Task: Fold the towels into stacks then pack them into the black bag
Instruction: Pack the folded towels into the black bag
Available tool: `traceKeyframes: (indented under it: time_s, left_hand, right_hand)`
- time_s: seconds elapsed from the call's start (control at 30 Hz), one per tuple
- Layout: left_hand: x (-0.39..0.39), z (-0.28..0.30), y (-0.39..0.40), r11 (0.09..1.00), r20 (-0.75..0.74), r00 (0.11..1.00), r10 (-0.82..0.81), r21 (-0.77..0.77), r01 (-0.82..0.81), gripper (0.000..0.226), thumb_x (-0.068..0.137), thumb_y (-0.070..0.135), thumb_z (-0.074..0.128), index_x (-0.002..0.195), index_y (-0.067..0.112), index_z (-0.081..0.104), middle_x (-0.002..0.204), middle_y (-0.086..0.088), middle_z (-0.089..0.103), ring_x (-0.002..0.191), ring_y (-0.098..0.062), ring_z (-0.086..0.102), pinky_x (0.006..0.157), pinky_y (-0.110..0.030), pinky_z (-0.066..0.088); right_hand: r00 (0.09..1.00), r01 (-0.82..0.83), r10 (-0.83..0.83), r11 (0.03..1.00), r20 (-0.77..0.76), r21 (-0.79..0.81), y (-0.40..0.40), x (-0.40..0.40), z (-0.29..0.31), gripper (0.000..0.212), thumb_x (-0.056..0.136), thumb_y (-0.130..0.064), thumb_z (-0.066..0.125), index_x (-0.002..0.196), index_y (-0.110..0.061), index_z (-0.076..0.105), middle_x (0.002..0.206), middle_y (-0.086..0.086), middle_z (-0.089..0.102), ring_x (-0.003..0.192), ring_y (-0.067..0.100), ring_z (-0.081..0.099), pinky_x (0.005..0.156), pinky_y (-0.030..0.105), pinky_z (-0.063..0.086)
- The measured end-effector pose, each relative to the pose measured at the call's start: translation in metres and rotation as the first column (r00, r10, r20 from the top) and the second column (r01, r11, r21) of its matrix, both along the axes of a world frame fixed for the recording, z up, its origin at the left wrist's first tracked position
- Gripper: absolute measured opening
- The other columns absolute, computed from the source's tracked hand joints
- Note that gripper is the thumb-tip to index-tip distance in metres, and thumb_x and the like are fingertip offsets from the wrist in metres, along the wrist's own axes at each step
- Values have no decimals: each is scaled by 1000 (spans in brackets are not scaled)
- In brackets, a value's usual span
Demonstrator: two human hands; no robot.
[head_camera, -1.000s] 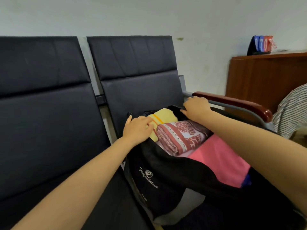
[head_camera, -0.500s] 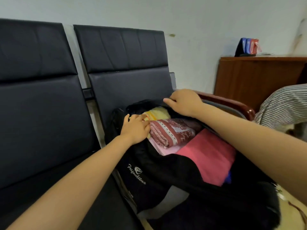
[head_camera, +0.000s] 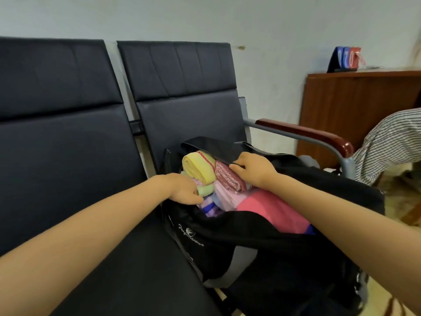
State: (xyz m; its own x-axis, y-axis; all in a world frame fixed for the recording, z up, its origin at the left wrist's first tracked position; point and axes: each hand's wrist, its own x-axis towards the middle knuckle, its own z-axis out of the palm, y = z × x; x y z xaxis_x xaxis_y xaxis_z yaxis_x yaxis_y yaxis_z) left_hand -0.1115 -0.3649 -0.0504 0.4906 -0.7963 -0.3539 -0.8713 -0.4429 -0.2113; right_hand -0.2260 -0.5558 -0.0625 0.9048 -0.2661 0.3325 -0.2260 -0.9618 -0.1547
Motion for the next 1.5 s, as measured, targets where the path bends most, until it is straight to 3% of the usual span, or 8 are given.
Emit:
traceKeyframes:
  time_s: [0.23, 0.4, 0.53, 0.73, 0.97, 1.3, 1.4, 1.5]
  left_hand:
    - [-27, -1, 1, 999, -511, 859, 30, 34, -14, 20, 86, 43, 61, 95, 27, 68, 92, 13, 61, 89, -9, 57, 82, -23, 43]
    - [-19, 4, 22, 939, -404, 889, -216, -335, 76, 16, 86, 30, 68, 99, 22, 66, 93, 7, 63, 85, -8, 57, 79, -24, 44]
    - [-22, 19, 20, 579, -38, 936, -351, -794, 185, 22, 81, 32, 72, 84, 15, 59, 86, 7, 60, 81, -6, 51, 73, -21, 39]
    - [-18, 24, 17, 537, 172, 927, -333, -774, 336, 36, 83, 46, 66, 67, 24, 43, 68, 11, 48, 64, -4, 45, 63, -27, 40]
    - [24, 44, 28, 858, 186, 935, -302, -373, 352, 44, 78, 66, 40, 92, 29, 60, 80, 8, 61, 80, -12, 58, 78, -39, 48]
    - [25, 51, -7, 603, 9, 991, -132, -793, 87, 11, 90, 26, 60, 94, 19, 52, 96, 3, 55, 91, -13, 48, 77, -30, 39]
    - [20, 50, -19, 640, -201, 969, -141, -766, -66, 4, 90, 22, 52, 88, 19, 50, 81, 4, 55, 72, -14, 50, 60, -29, 37]
    - [32, 57, -22, 764, 10, 987, -158, -632, 129, 13, 86, 26, 57, 92, 17, 50, 78, 4, 53, 76, -20, 51, 62, -32, 35]
  right_hand:
    - [1000, 11, -11, 999, -7, 35, 3, -6, -1, 37, 100, -41, 41, 111, -22, 71, 114, 8, 58, 100, 27, 58, 82, 36, 46]
    - [996, -84, 79, 988, 44, 127, 10, -10, -1, 34, 98, -35, 47, 124, -21, 65, 114, 6, 61, 108, 23, 56, 89, 35, 45]
    - [966, -232, 170, 898, 193, 373, 28, -23, 10, 36, 99, -26, 48, 93, -1, 73, 93, 15, 69, 87, 23, 61, 81, 35, 44]
    - [941, -156, 331, 233, 73, 960, 33, -61, 37, 52, 86, -55, 47, 86, -11, 75, 90, 14, 71, 82, 23, 66, 87, 36, 50]
    - [943, -159, 333, 441, 3, 883, 30, -80, 40, 28, 94, -27, 58, 68, -18, 65, 71, 2, 64, 66, 11, 62, 65, 23, 49]
    - [972, -182, 88, 869, 219, 459, -5, -74, 52, 33, 95, -27, 55, 73, -4, 64, 73, 8, 60, 68, 13, 55, 70, 30, 44]
    - [991, -126, 107, 952, 81, 280, -15, -71, 38, 33, 97, -28, 52, 82, -2, 65, 86, 11, 64, 82, 21, 59, 81, 35, 46]
    - [995, -95, 88, 965, 39, 245, -22, -70, 26, 33, 98, -32, 49, 82, -7, 64, 83, 6, 65, 81, 20, 60, 79, 35, 47]
